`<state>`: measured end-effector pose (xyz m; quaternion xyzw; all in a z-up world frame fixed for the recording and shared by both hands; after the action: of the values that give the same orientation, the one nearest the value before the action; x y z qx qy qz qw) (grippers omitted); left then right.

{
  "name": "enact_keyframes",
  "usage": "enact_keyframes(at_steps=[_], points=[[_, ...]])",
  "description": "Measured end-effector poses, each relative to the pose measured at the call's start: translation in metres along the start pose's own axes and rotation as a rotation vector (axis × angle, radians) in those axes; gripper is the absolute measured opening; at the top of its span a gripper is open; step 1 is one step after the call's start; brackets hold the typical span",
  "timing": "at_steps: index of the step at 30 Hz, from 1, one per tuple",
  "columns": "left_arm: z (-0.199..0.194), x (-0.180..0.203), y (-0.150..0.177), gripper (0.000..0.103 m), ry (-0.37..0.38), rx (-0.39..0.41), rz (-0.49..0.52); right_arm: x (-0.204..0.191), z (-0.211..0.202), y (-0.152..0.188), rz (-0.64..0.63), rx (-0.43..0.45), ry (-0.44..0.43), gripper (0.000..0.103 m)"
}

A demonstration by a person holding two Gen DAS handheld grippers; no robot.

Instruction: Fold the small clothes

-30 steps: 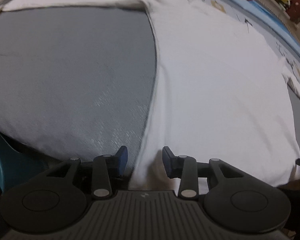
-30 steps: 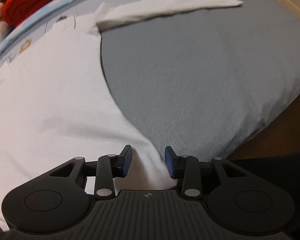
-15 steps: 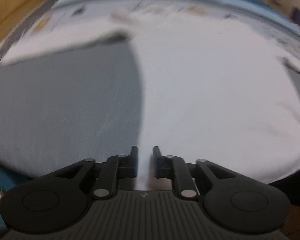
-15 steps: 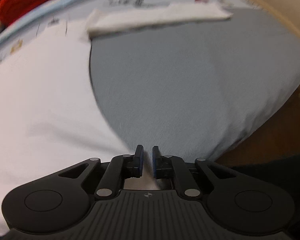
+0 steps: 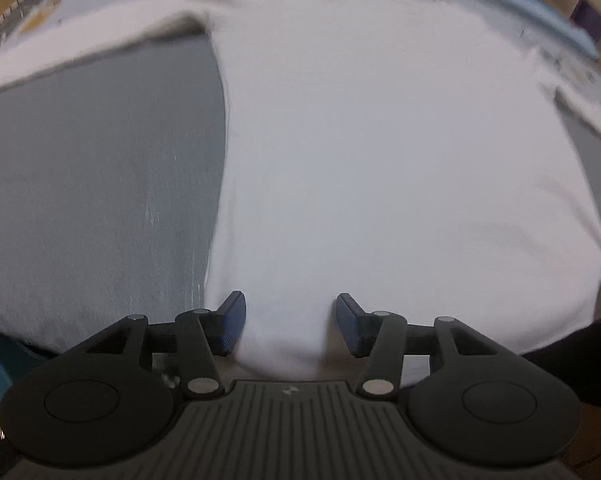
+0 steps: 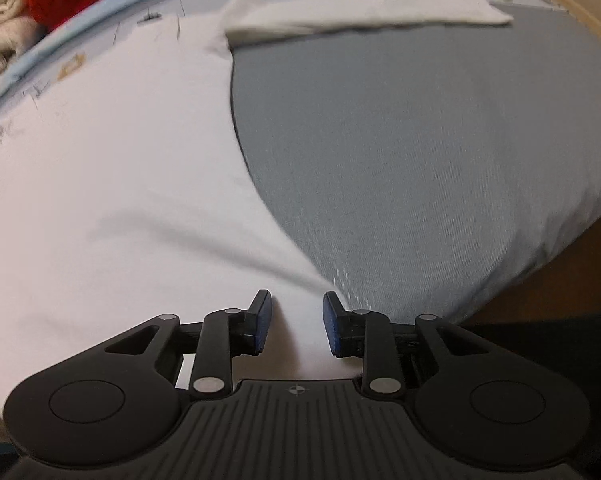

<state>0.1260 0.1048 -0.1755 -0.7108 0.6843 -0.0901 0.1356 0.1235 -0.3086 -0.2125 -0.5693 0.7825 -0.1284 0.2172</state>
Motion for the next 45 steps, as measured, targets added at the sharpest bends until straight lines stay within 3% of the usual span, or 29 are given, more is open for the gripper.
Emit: enact_keyframes(at_steps=[4,6,8,18,22,25,28,31,39,45], points=[[-0.031,0.008,-0.022,0.057,0.01,0.153,0.011,-0.013,-0.021,-0.014,-0.038,0.136,-0.023,0.03],[-0.048,0.012,-0.034,0.071,0.022,0.238,0.008,-0.019,-0.036,-0.025,-0.058,0.223,-0.047,0.03],[-0.066,0.018,-0.041,0.075,0.019,0.308,0.005,-0.025,-0.055,-0.034,-0.078,0.303,-0.065,0.03],[-0.106,0.026,-0.078,0.075,-0.02,0.567,-0.056,-0.061,-0.153,-0.102,-0.201,0.56,-0.204,0.03],[-0.123,0.021,-0.08,0.075,-0.037,0.633,-0.079,-0.064,-0.165,-0.132,-0.265,0.621,-0.221,0.039],[-0.129,0.02,-0.081,0.075,-0.038,0.657,-0.088,-0.058,-0.148,-0.144,-0.297,0.629,-0.192,0.039],[-0.132,0.019,-0.082,0.078,-0.051,0.685,-0.082,-0.052,-0.128,-0.134,-0.284,0.608,-0.162,0.039],[-0.13,0.022,-0.085,0.079,-0.082,0.709,-0.067,-0.058,-0.123,-0.13,-0.227,0.592,-0.22,0.038],[-0.143,0.028,-0.103,0.079,-0.151,0.764,-0.048,-0.071,-0.108,-0.132,-0.243,0.558,-0.23,0.039],[-0.17,0.025,-0.159,0.079,-0.171,0.796,-0.021,-0.074,-0.104,-0.134,-0.247,0.549,-0.239,0.038]])
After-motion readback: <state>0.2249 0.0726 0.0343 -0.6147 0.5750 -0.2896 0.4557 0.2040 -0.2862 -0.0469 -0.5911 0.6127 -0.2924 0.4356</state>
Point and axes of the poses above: each gripper's, at about its wrist camera, not at the fingertips, and z roughly the way its jaws point, x to its right, y to its underside, the point moved 9 cm from there along z, roughly the way its jaws point, and after that the axes turned 6 degrees about -y, right-handed, at the moved point
